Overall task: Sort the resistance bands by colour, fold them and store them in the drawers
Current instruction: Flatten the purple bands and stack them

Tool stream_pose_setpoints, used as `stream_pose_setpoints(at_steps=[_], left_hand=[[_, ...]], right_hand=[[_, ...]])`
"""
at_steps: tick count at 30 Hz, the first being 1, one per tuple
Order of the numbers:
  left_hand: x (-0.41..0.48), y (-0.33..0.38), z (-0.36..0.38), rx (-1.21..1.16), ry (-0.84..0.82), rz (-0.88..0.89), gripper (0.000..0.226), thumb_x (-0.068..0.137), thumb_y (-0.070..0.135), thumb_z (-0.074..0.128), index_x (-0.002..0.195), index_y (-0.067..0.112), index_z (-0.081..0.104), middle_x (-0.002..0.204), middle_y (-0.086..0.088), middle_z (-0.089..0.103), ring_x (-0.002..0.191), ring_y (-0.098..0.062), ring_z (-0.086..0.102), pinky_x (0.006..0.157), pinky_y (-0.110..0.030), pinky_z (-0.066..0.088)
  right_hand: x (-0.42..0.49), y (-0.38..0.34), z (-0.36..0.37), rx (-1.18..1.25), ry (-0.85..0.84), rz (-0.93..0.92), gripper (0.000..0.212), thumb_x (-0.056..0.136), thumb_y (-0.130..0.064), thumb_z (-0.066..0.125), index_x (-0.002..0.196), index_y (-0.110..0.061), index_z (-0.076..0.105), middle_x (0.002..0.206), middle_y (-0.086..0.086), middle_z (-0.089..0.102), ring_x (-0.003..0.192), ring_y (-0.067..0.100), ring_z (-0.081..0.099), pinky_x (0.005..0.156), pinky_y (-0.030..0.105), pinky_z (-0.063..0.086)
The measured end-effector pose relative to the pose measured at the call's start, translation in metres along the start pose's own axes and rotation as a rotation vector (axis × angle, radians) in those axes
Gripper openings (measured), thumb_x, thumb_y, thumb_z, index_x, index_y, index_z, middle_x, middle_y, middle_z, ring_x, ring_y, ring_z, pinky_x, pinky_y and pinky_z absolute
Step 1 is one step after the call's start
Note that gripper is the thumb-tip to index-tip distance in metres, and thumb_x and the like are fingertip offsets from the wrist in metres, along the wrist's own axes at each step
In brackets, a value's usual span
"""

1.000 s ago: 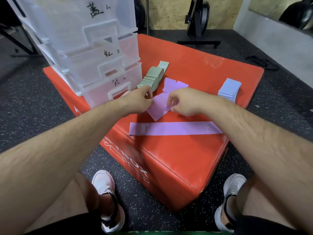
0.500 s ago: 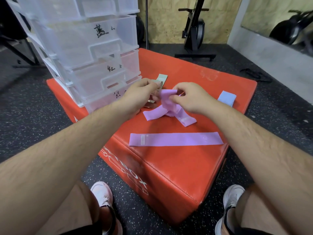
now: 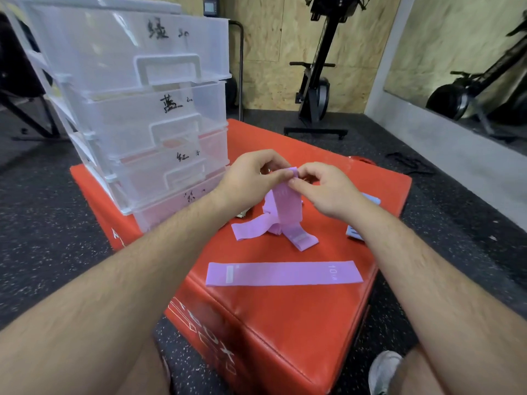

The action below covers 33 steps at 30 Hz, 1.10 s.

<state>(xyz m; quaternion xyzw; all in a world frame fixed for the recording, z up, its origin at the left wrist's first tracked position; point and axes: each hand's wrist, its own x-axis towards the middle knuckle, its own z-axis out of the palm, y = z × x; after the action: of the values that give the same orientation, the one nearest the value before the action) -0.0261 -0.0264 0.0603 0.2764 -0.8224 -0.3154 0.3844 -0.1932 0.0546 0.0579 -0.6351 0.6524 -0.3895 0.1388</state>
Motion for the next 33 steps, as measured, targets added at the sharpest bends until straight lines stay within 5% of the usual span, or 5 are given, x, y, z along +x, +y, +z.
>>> stream_pose_setpoints(at_steps=[4, 17, 25, 29, 33], left_hand=[[0.0, 0.0, 0.0, 0.0, 0.019, -0.008, 0.01, 0.09, 0.034, 0.07, 0.082, 0.028, 0.072, 0.074, 0.007, 0.069, 0.066, 0.0, 0.055, 0.063, -0.02, 0.044], [-0.012, -0.007, -0.032, -0.084, 0.132, -0.164, 0.019, 0.091, 0.025, 0.07, 0.088, 0.006, 0.067, 0.071, -0.005, 0.058, 0.062, -0.013, 0.051, 0.058, -0.032, 0.044], [-0.023, -0.04, -0.07, -0.249, 0.269, -0.381, 0.016, 0.092, 0.024, 0.069, 0.086, 0.011, 0.063, 0.073, -0.003, 0.059, 0.061, -0.014, 0.051, 0.059, -0.032, 0.047], [-0.033, -0.057, -0.081, -0.247, 0.243, -0.472, 0.019, 0.09, 0.028, 0.071, 0.077, 0.018, 0.061, 0.078, -0.002, 0.062, 0.071, -0.021, 0.053, 0.064, -0.035, 0.047], [-0.048, -0.061, -0.078, -0.223, 0.104, -0.539, 0.014, 0.091, 0.023, 0.07, 0.086, 0.012, 0.063, 0.075, -0.002, 0.063, 0.06, -0.011, 0.056, 0.058, -0.026, 0.045]], right_hand=[[0.002, 0.003, 0.003, 0.139, -0.011, -0.006, 0.02, 0.089, -0.02, 0.071, 0.108, -0.023, 0.064, 0.104, -0.008, 0.069, 0.099, 0.006, 0.063, 0.086, 0.017, 0.047], [0.001, 0.011, 0.02, -0.046, -0.136, -0.053, 0.013, 0.087, -0.022, 0.073, 0.092, -0.026, 0.062, 0.076, -0.011, 0.058, 0.061, 0.002, 0.045, 0.063, 0.025, 0.041], [-0.006, 0.036, -0.012, -0.267, -0.161, 0.065, 0.011, 0.087, -0.024, 0.073, 0.094, -0.019, 0.067, 0.087, -0.008, 0.066, 0.075, 0.008, 0.057, 0.062, 0.016, 0.042], [-0.014, 0.052, -0.035, -0.295, -0.182, 0.169, 0.006, 0.087, -0.027, 0.074, 0.087, -0.023, 0.068, 0.085, -0.004, 0.07, 0.085, 0.02, 0.065, 0.078, 0.037, 0.052], [-0.026, 0.063, -0.054, -0.211, -0.183, 0.222, 0.006, 0.091, -0.023, 0.071, 0.095, -0.019, 0.07, 0.09, -0.004, 0.07, 0.083, 0.015, 0.062, 0.075, 0.029, 0.049]])
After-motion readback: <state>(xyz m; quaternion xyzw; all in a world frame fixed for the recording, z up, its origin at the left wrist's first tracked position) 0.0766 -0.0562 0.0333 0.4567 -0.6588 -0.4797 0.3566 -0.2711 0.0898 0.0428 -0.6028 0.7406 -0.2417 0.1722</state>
